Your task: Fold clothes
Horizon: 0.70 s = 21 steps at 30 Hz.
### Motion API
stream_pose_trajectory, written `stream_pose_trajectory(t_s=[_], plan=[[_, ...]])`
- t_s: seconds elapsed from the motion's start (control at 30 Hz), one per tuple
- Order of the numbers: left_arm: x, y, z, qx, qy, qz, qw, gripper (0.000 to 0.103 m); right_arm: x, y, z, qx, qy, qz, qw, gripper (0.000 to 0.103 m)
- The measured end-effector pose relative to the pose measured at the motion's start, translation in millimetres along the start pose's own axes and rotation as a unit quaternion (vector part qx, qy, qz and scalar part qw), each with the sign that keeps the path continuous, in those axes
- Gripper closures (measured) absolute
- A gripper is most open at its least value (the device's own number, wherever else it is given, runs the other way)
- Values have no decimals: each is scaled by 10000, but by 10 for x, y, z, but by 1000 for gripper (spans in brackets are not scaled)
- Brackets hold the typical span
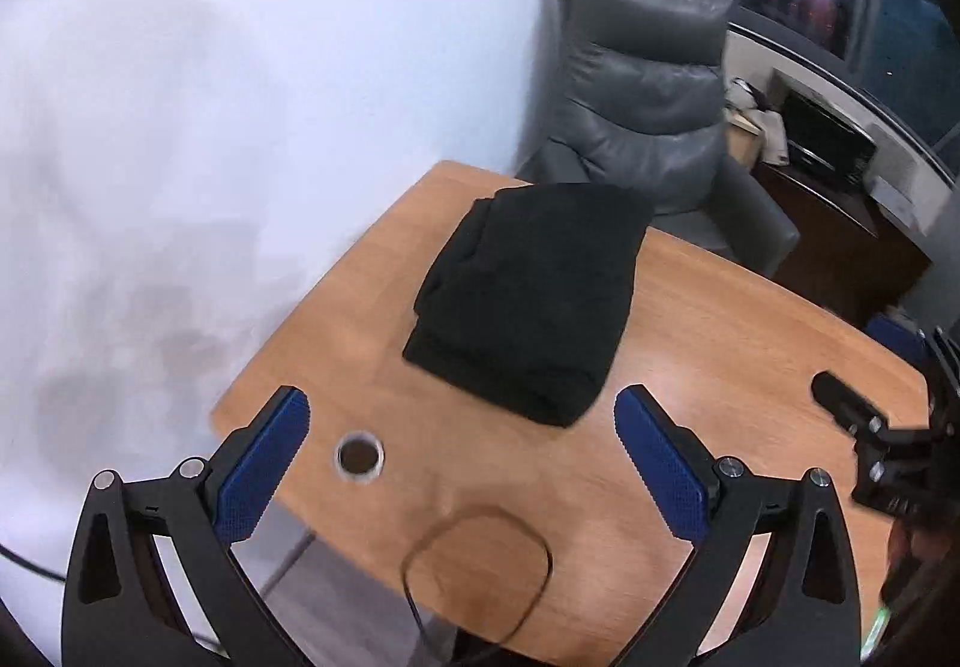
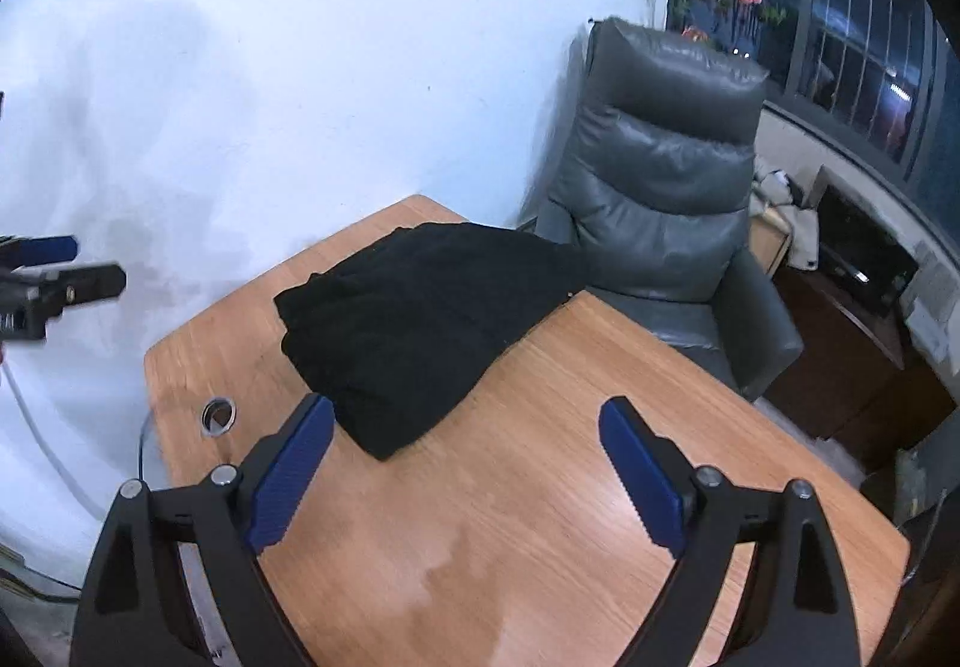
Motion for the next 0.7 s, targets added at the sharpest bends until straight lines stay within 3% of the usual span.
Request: stream_pose_trajectory(t_s=[0.2,0.3,0.7], plan=[[-230,464,-595,908,230,-76,9956,0,-265,9,-478,-73,-11,-135,9999,9],[-266,606,-726,1116,229,-227,9932,0,-348,32,-626,-95,-54,-184,9998,9],[-312,795,-1081,1265,401,-543,9897,0,-364,101,-932,-254,74,-311,9992,9]])
Point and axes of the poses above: each gripper's, at about its wrist camera, not at the fingertips, and z roughly the way its jaws point, y to its right, x to its top, the point moved 2 cm from there along z, roughly the way its jaws point, and after that the axes turned 12 degrees about z, right-handed, at the moved point
